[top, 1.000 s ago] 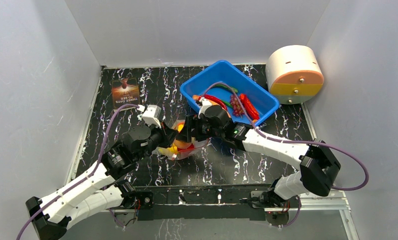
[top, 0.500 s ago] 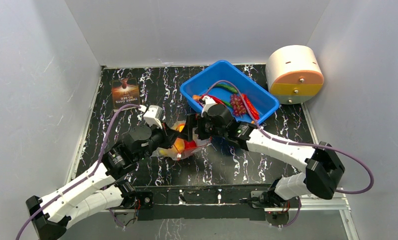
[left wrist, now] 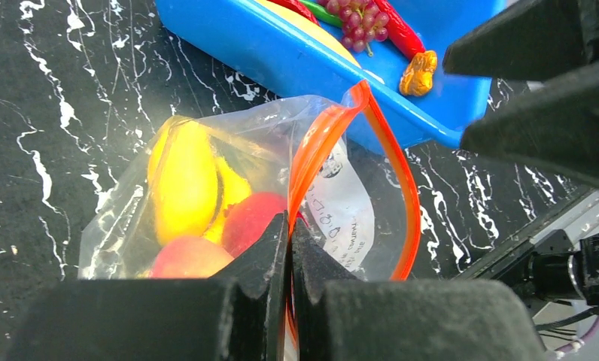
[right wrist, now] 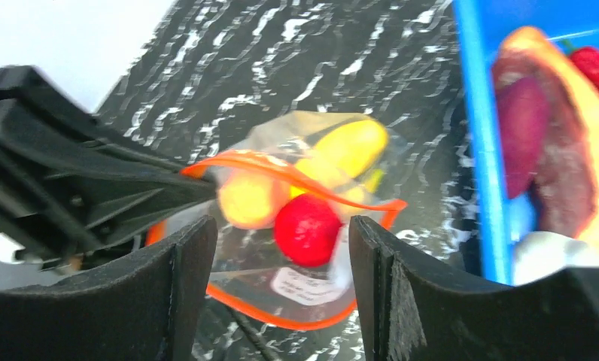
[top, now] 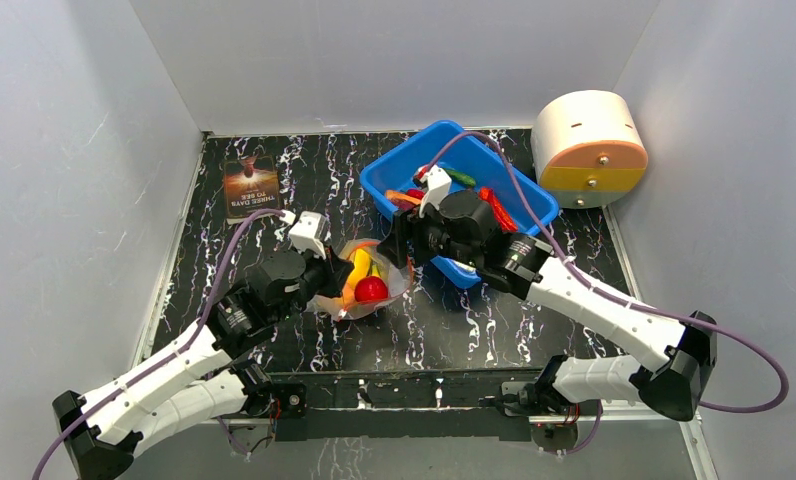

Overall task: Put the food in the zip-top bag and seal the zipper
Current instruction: Place the fake fruit in the zipper food storage bag, then pick up the fake fruit from the bin.

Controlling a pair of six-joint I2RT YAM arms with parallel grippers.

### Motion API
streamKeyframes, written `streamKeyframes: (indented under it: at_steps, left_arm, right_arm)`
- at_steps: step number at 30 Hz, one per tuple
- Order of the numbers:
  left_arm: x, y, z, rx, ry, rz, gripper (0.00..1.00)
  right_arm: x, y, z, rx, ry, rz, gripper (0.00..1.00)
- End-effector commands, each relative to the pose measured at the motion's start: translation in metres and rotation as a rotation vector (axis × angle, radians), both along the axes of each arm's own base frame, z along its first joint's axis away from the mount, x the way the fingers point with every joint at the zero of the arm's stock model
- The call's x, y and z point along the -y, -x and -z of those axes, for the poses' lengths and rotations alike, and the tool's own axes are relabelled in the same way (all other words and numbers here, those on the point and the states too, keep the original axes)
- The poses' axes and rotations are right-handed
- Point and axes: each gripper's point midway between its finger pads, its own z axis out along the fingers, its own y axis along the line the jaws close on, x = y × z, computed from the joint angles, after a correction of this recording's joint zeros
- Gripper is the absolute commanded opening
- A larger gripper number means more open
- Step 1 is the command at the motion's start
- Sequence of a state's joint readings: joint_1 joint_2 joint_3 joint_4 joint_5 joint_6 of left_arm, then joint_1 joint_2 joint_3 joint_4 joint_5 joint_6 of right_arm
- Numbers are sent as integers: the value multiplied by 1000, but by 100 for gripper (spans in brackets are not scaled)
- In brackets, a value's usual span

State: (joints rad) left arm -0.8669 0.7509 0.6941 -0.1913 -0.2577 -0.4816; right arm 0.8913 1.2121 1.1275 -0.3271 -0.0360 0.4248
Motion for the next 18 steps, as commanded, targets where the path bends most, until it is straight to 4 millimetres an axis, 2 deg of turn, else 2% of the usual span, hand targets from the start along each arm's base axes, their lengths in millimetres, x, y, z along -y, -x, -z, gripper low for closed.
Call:
streamKeyframes:
  at_steps: [1,9,15,18]
  left_arm:
    - [-11,-2,-6,69,-70,4,0]
    - [-16,-1,-3,81,-121,18,0]
    - [-18,1,0,77,-119,20,0]
    - [-18,2,1,75,-118,21,0]
  right_arm:
    - [36,-36,-10,143,165,148,54]
    - [97,-100,19,154,396,421,41]
    - [141,-140,51,116,588,567,40]
    - [156,-154,65,101,651,606,40]
